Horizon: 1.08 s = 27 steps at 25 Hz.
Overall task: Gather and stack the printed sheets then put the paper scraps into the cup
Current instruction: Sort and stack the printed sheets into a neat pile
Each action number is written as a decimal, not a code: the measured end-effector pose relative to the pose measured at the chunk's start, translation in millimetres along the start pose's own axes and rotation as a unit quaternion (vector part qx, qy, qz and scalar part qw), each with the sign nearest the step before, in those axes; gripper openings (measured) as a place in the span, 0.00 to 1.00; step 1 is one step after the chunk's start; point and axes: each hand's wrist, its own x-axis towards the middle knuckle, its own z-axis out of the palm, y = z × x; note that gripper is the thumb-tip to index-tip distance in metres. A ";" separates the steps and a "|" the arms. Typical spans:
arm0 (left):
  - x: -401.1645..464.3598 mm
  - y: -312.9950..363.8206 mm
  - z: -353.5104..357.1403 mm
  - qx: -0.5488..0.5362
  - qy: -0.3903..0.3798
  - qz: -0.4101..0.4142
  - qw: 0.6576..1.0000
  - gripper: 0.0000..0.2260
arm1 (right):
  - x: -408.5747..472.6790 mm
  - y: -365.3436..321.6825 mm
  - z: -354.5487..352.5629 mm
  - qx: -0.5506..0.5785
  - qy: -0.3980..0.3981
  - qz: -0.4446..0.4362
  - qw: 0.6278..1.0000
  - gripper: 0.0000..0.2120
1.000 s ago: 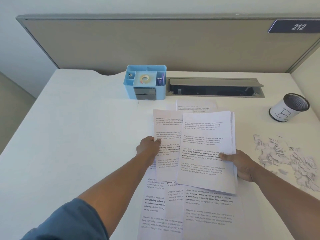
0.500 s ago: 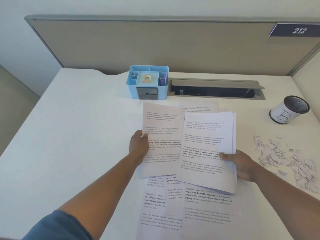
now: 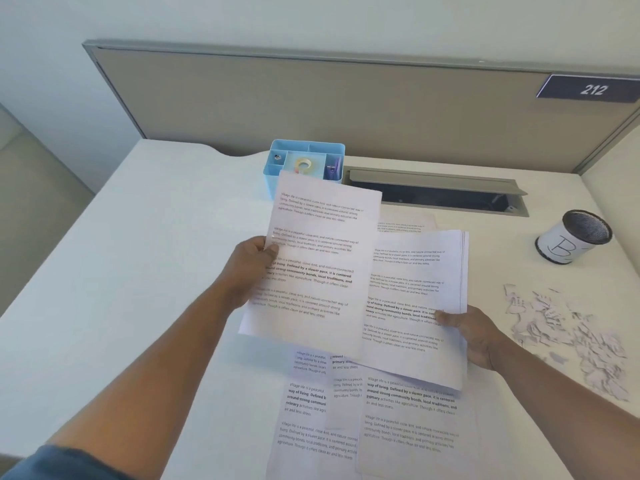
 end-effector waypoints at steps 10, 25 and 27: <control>-23.0 -32.2 55.2 -0.008 -0.070 -0.078 0.994 0.08 | -36.4 -18.7 31.7 0.022 -0.068 -0.037 0.997 0.17; -47.8 -33.2 78.7 -0.062 -0.126 -0.129 0.982 0.13 | -72.3 -15.8 63.7 0.014 -0.090 -0.104 0.990 0.16; -50.0 -32.7 80.0 -0.054 -0.138 -0.119 0.982 0.14 | -71.9 -16.0 66.1 0.013 -0.093 -0.112 0.989 0.19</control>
